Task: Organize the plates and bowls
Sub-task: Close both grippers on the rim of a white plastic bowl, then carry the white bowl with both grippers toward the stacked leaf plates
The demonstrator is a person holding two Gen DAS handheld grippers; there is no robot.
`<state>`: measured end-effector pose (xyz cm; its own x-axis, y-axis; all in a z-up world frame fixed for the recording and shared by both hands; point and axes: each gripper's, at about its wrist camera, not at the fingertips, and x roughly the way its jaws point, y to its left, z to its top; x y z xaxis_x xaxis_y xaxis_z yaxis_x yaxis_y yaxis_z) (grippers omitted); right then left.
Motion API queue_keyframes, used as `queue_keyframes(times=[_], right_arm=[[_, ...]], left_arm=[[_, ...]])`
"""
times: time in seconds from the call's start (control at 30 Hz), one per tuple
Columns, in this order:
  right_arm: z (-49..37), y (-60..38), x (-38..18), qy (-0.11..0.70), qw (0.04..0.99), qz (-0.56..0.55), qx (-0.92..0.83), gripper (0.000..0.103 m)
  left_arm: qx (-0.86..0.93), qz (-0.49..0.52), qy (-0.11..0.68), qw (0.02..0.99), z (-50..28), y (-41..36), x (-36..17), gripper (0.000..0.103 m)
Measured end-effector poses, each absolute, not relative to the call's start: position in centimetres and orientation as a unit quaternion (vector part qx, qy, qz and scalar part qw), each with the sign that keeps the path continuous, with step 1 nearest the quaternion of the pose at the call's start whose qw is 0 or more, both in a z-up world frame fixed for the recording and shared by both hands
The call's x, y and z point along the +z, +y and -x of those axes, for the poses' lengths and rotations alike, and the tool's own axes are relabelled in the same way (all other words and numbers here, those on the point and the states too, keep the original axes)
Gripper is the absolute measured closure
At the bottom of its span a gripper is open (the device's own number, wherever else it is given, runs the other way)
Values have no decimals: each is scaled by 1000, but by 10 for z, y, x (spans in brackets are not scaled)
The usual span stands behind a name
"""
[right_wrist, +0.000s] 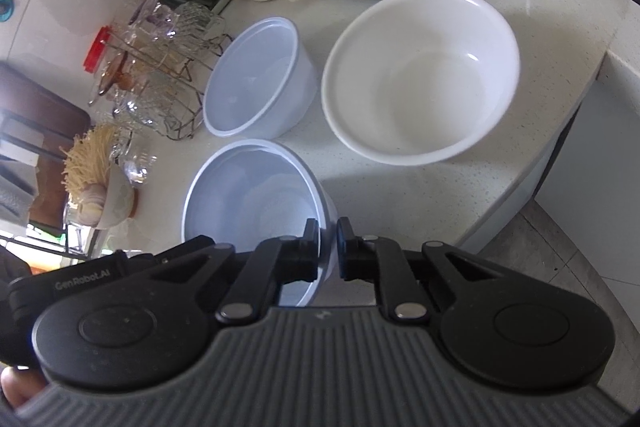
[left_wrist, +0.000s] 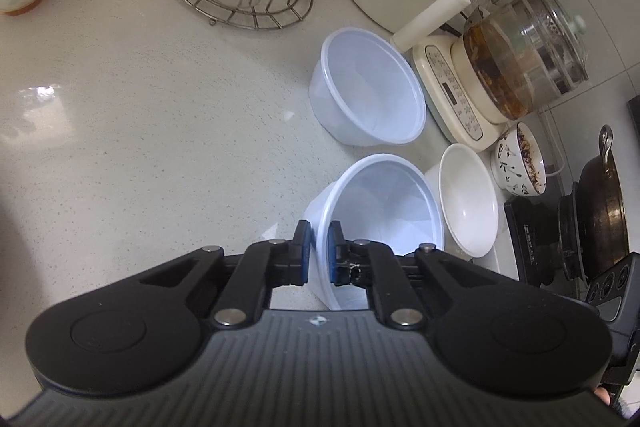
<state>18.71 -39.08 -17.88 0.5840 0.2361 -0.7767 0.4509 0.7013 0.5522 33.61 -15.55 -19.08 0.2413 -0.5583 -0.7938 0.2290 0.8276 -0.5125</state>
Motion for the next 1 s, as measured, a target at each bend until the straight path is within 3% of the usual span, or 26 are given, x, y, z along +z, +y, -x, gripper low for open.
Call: queue_keyframes(times=[0.43, 1.0], right_arm=[[-218, -331, -159, 454, 834, -314, 19, 91], [-236, -274, -180, 468, 834, -289, 48, 89]], left_arm=[[-194, 147, 538, 807, -332, -89, -162, 92], [-133, 122, 586, 790, -327, -43, -196, 92]])
